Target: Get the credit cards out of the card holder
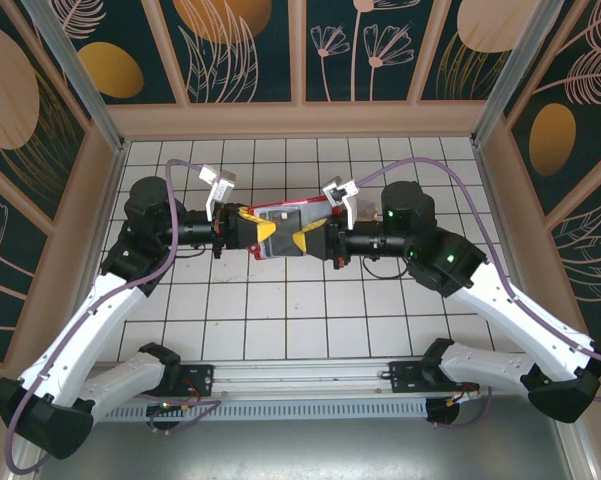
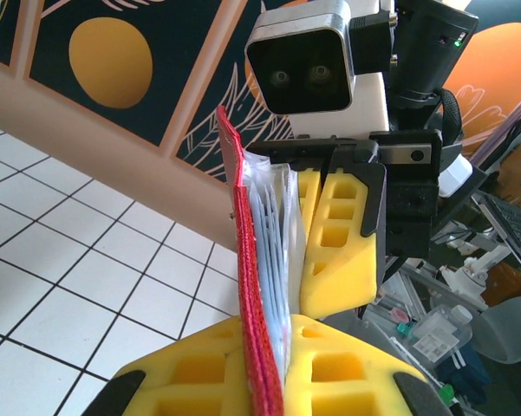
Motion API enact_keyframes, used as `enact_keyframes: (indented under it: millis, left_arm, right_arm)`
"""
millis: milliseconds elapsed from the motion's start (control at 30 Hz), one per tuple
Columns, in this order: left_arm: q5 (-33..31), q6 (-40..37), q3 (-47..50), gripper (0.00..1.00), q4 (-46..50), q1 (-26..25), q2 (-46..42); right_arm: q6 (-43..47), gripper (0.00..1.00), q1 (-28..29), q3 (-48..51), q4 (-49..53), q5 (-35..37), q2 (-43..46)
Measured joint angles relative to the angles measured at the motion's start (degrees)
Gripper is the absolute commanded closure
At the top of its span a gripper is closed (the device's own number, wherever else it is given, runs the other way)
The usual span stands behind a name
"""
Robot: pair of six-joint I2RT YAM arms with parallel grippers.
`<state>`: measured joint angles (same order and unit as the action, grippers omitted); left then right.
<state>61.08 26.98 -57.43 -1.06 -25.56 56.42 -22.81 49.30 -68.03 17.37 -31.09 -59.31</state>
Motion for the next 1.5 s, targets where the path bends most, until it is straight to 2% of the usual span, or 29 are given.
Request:
enact_keyframes:
  millis: [133,300,600,867,1000,1500]
  left_arm:
    - [-0.02,-0.02,0.00,1.00,0.00,0.02,-0.24]
    - [-0.04,-0.33,0.00,1.00,0.02,0.04,-0.68]
    - [0.00,-0.39,0.00,1.00,-0.02,0.04,-0.66]
    - [0.00,-0.35,0.00,1.00,-0.02,0.09,-0.66]
    - [-0.02,-0.17,0.00,1.00,-0.04,0.11,-0.57]
    - [-0.02,0.24,0.00,1.00,-0.02,0.15,-0.44]
  right_arm:
    - [0.17,0.88,-0.63,0.07,0.17,0.11,0.55]
    - [0.17,0.90,-1.75,0.24,0.52,0.66,3.15]
    - [-0.48,0.75,-1.75,0.33,0.31,0.24,3.58]
    - [-1.36,0.72,-1.75,0.33,-1.70,-1.73,0.96]
    - [-1.60,0.68,-1.73,0.33,-1.77,-1.88,0.96]
    - [-1.57,0.67,-1.57,0.31,-1.57,-1.33,0.37]
